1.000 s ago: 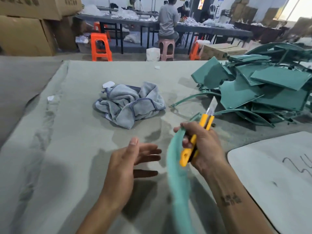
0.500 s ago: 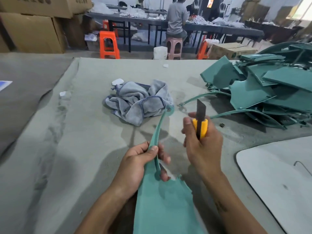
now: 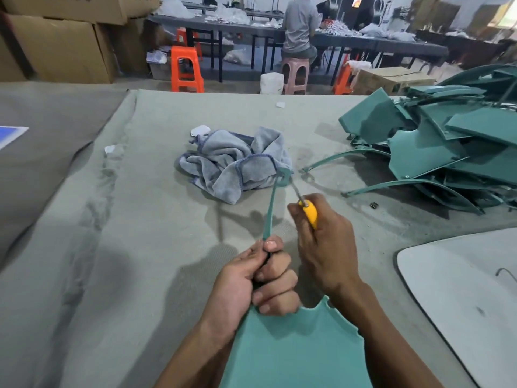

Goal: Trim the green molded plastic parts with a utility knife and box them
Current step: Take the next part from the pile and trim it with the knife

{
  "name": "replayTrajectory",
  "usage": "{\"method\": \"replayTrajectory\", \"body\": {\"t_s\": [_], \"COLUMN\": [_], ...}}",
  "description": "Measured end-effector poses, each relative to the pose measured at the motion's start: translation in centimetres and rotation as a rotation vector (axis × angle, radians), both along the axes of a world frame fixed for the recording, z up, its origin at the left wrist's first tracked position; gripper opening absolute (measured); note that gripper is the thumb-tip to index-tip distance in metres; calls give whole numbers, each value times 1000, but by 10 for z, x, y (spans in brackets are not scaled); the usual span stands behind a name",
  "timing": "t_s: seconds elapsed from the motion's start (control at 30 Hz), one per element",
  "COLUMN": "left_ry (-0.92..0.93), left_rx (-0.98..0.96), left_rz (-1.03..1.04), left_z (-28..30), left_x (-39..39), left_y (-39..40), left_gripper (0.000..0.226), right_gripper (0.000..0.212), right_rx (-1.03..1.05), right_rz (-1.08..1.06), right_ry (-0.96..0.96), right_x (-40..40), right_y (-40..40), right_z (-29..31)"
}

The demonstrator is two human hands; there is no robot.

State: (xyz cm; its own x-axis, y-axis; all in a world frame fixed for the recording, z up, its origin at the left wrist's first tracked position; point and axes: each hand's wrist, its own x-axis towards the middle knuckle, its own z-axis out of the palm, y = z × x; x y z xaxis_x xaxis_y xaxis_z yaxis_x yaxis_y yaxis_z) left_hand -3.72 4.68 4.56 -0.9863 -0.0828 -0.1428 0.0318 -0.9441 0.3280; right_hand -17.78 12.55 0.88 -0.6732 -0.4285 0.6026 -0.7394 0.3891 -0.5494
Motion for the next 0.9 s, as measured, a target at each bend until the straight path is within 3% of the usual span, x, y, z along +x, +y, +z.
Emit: {"method": "replayTrajectory", "body": {"t_s": [0.2,0.43,0.63,0.9], "left_ry": [35,-5,101,108], "left_rx": [46,-51,-12,-3], "left_rz": [-83,-83,-139,-169], "left_z": [-2,-1,-3,-4], "left_x": [3,1,2,1], "left_y": [-7,-2,-1,-8], "left_gripper": [14,19,12,13], "right_gripper": [33,29,32,32], "right_rx": [3,-28,19,-7], "right_rz": [28,97,38,-51], "right_ry": [59,80,106,212], "right_x": [-14,-8,-7,-8], "right_y": [11,6,8,9], "right_z": [1,1,1,2]}}
